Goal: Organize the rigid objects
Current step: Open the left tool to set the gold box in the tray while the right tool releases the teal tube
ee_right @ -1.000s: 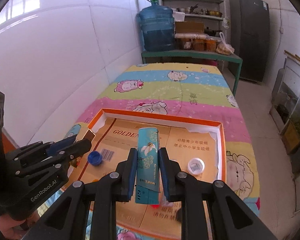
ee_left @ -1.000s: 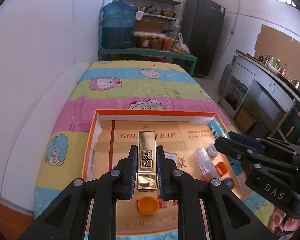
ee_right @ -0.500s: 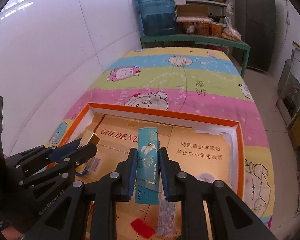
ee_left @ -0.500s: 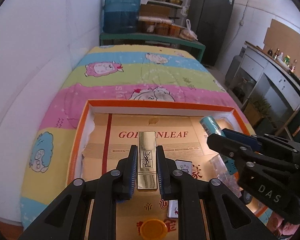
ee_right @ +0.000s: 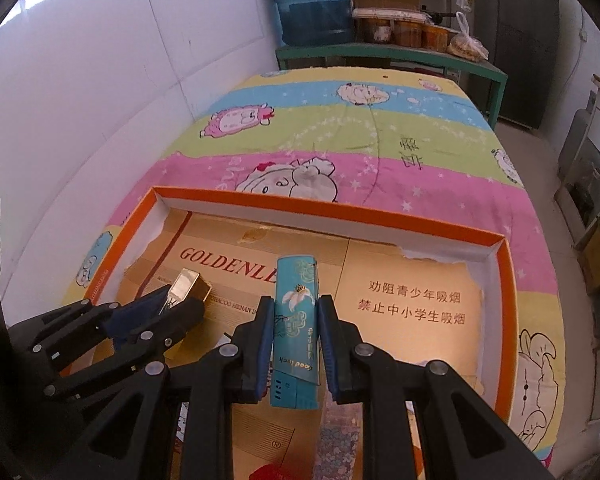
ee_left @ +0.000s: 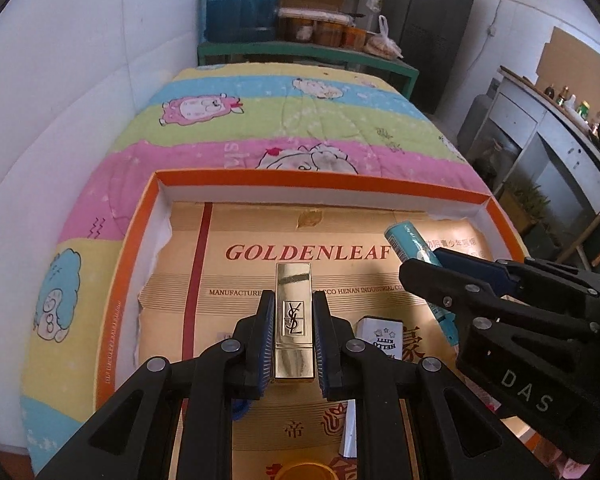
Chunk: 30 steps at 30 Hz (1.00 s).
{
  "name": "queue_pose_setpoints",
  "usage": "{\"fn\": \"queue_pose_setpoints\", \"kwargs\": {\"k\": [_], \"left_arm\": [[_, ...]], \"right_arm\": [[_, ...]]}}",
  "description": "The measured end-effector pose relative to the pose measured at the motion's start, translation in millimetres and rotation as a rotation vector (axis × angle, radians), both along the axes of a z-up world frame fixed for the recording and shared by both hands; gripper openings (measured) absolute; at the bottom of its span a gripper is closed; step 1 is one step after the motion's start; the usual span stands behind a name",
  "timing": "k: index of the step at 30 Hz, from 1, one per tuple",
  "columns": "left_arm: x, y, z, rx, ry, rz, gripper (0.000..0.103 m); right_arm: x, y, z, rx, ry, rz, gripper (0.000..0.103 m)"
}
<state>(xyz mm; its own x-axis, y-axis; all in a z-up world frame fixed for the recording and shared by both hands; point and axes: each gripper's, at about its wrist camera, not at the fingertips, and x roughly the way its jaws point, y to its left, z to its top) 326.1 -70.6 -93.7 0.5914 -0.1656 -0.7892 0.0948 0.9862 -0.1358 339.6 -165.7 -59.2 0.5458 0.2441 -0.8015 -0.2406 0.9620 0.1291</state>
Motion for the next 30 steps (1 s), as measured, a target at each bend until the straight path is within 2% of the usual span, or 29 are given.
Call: {"fn": "queue_pose_setpoints", "kwargs": {"k": [6, 14, 17, 30], "left_arm": [[2, 4, -1, -0.036, 0.013, 0.003, 0.02], [2, 11, 0, -0.063, 0.014, 0.021, 0.047], [0, 14, 3, -0.072, 0.009, 0.025, 0.049], [-27, 5, 32, -0.021, -0.084, -0.009, 0.049]], "right_arm": [[2, 2, -7, -0.01, 0.026, 0.002, 0.022], [1, -1, -9, -0.007, 0.029, -0.011, 0.022], [-1, -3, -5, -0.001, 0.012, -0.017, 0.023], [-28, -9, 14, 0.012, -0.041, -0.045, 0.023]]}}
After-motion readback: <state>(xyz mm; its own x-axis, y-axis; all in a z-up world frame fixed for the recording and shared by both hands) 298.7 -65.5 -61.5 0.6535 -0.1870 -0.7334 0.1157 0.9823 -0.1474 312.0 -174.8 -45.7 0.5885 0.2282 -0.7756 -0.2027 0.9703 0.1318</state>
